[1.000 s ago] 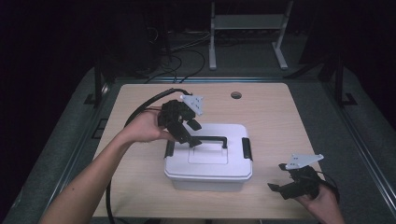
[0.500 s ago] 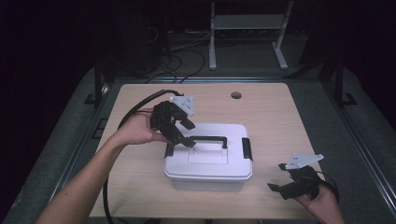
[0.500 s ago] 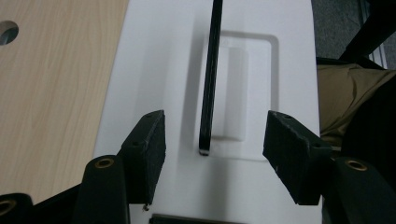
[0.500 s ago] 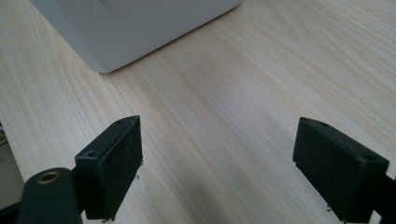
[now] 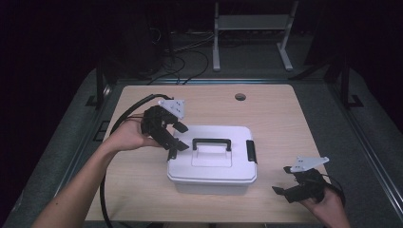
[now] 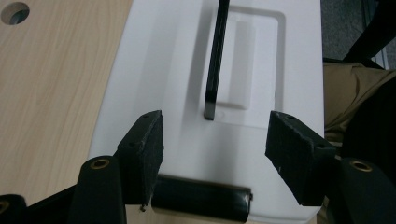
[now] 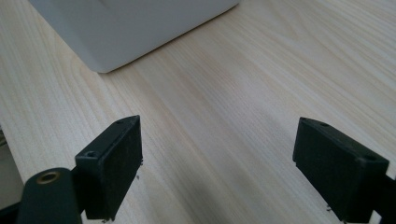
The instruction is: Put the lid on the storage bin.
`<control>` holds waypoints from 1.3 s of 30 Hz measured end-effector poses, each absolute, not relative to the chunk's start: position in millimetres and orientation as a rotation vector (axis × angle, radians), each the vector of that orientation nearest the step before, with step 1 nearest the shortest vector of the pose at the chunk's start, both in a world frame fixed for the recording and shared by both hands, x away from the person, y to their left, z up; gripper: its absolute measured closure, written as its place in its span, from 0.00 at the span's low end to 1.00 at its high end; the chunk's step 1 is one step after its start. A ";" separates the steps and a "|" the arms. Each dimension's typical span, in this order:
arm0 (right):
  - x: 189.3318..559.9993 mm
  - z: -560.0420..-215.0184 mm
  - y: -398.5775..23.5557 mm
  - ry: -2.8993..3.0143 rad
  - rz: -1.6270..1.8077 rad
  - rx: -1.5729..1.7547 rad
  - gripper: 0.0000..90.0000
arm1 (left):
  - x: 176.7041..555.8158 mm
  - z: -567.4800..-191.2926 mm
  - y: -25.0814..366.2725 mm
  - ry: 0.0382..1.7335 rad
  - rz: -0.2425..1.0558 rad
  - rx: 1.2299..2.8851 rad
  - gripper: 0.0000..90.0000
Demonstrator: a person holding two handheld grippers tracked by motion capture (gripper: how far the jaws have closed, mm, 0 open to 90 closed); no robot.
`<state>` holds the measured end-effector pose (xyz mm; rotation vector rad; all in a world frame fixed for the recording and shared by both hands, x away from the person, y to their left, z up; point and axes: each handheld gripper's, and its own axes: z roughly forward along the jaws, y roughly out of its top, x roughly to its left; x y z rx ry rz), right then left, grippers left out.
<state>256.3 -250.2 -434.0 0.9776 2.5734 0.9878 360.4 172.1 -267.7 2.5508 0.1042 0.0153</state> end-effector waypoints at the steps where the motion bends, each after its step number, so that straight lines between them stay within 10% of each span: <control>1: 256.1 -434.0 -250.4 2.574 0.987 0.978 0.17 | 360.1 -267.7 173.8 0.108 0.021 2.556 0.40; 39: 255.7 -434.0 -250.2 2.577 0.978 0.979 0.17 | 345.1 -307.7 254.8 0.290 0.047 2.502 0.33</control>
